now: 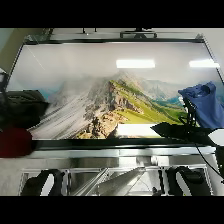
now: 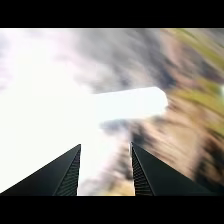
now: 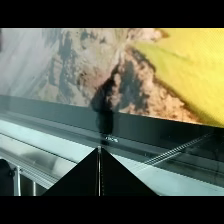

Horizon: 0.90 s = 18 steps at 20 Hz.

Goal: Fold the shirts.

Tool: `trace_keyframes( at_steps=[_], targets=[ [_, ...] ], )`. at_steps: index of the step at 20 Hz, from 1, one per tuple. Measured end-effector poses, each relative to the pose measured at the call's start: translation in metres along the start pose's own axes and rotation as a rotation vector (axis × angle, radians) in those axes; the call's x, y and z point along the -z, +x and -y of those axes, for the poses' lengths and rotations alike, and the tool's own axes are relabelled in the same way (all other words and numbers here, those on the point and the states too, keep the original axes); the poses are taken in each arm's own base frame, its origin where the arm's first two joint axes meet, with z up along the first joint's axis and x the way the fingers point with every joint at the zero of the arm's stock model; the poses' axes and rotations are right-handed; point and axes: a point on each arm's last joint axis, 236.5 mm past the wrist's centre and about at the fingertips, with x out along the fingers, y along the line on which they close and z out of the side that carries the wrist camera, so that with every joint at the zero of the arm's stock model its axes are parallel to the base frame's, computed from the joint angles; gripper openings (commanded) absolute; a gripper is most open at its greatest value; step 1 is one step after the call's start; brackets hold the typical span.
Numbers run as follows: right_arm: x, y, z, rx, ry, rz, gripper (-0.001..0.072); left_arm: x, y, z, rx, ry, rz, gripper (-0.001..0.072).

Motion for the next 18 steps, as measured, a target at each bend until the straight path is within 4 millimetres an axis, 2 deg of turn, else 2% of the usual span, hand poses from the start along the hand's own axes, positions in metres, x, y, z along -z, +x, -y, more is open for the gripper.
trace_keyframes(
  at_steps=[1, 2, 3, 5, 7, 9, 12, 15, 16, 17, 18],
  targets=[
    [0.000, 0.000, 0.000, 0.000, 0.000, 0.000, 0.0020, -0.015, -0.002, -0.035, -0.083, -0.036, 0.025, 0.0338],
    [0.000, 0.000, 0.000, 0.001, 0.001, 0.000, 0.0020, -0.026, -0.003, -0.068, -0.147, -0.073, 0.035, 0.0573],
    [0.000, 0.000, 0.000, 0.000, 0.000, 0.000, 0.0020, -0.034, -0.002, -0.099, -0.198, -0.106, 0.042, 0.0720],
    [0.000, 0.000, 0.000, 0.000, 0.001, 0.000, 0.0020, -0.042, 0.010, -0.163, -0.268, -0.190, 0.022, 0.0720],
    [0.000, 0.000, 0.000, 0.000, 0.000, 0.000, 0.0019, -0.039, 0.032, -0.211, -0.283, -0.263, -0.027, 0.0720],
    [0.000, 0.000, 0.000, 0.000, 0.000, 0.000, 0.0019, -0.031, 0.064, -0.251, -0.276, -0.313, -0.088, 0.0720],
    [0.000, 0.000, 0.000, 0.000, 0.000, 0.000, 0.0020, -0.012, 0.118, -0.290, -0.253, -0.345, -0.186, 0.0720],
    [0.000, 0.000, 0.000, 0.000, 0.000, 0.000, 0.0020, 0.007, 0.163, -0.309, -0.228, -0.334, -0.279, 0.0692],
    [0.000, 0.000, 0.000, 0.000, 0.000, 0.000, 0.0019, 0.010, 0.173, -0.311, -0.220, -0.331, -0.301, 0.0474],
    [0.000, 0.000, 0.000, 0.000, 0.000, 0.000, 0.0020, 0.010, 0.182, -0.312, -0.211, -0.335, -0.319, 0.0094],
    [0.000, 0.000, 0.000, 0.000, 0.000, 0.000, 0.0020, 0.009, 0.186, -0.311, -0.201, -0.336, -0.337, 0.0001]
  ],
)
